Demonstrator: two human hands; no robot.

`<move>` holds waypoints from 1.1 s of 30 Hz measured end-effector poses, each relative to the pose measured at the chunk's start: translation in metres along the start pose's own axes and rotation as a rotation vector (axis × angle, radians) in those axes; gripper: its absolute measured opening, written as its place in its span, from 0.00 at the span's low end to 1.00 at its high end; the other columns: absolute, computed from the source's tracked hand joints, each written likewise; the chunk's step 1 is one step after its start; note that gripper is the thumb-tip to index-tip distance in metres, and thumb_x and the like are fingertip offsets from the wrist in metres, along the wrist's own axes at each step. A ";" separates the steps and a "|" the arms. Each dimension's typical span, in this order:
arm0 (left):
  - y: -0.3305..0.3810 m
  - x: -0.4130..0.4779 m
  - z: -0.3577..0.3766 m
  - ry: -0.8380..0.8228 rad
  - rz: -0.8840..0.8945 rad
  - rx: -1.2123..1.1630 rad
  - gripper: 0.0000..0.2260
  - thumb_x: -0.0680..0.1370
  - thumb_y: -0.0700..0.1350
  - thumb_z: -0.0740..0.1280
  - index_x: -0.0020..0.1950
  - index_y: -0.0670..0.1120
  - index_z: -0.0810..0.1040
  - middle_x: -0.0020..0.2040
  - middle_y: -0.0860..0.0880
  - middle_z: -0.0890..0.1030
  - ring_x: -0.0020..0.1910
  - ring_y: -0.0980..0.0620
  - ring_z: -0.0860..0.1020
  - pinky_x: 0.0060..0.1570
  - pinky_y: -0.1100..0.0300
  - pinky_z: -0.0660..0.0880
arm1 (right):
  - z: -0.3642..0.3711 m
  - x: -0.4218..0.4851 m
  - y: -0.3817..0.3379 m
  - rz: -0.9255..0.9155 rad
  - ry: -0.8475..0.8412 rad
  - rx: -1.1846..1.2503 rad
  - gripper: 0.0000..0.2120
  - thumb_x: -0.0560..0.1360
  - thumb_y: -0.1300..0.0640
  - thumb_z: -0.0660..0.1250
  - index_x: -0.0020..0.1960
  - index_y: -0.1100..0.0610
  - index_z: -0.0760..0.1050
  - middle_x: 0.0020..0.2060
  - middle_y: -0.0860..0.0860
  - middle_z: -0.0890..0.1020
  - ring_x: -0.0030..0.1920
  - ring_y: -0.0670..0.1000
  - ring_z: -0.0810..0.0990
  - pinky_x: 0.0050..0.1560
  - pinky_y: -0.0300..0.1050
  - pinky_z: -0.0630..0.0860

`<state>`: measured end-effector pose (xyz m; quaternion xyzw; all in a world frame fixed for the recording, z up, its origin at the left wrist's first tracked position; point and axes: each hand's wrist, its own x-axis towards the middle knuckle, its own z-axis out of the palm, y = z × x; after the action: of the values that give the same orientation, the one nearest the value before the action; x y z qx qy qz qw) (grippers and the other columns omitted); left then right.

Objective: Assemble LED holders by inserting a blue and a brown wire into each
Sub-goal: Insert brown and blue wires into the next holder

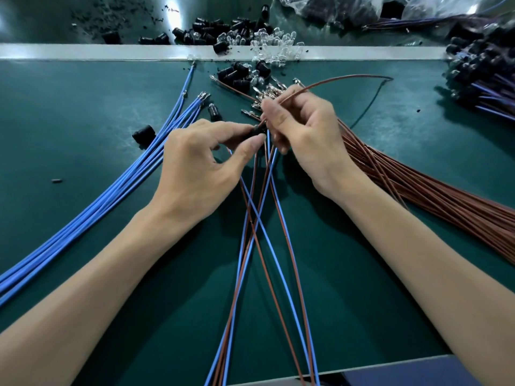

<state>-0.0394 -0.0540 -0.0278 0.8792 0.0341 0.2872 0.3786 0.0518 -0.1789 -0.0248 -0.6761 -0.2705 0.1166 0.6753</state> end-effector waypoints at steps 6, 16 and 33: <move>-0.001 0.001 0.000 -0.026 -0.057 -0.011 0.09 0.75 0.48 0.71 0.51 0.45 0.84 0.41 0.49 0.83 0.41 0.49 0.78 0.45 0.56 0.73 | -0.003 0.001 -0.002 0.020 -0.025 0.220 0.06 0.78 0.55 0.62 0.46 0.57 0.71 0.29 0.48 0.79 0.27 0.46 0.75 0.29 0.36 0.72; -0.001 0.001 -0.001 -0.056 -0.082 -0.104 0.07 0.75 0.47 0.71 0.50 0.47 0.84 0.41 0.50 0.83 0.40 0.55 0.77 0.45 0.56 0.74 | -0.002 -0.002 -0.001 -0.034 -0.049 0.035 0.04 0.76 0.56 0.67 0.44 0.56 0.76 0.26 0.46 0.78 0.26 0.44 0.73 0.28 0.34 0.69; 0.000 0.003 -0.003 -0.123 -0.173 -0.214 0.07 0.74 0.48 0.71 0.46 0.46 0.84 0.37 0.49 0.84 0.32 0.60 0.77 0.34 0.67 0.70 | -0.004 0.001 -0.003 0.011 -0.024 0.272 0.08 0.80 0.57 0.59 0.44 0.58 0.70 0.28 0.49 0.79 0.27 0.48 0.75 0.28 0.37 0.72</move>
<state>-0.0385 -0.0517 -0.0250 0.8436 0.0560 0.2011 0.4947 0.0545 -0.1821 -0.0219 -0.5784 -0.2565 0.1637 0.7569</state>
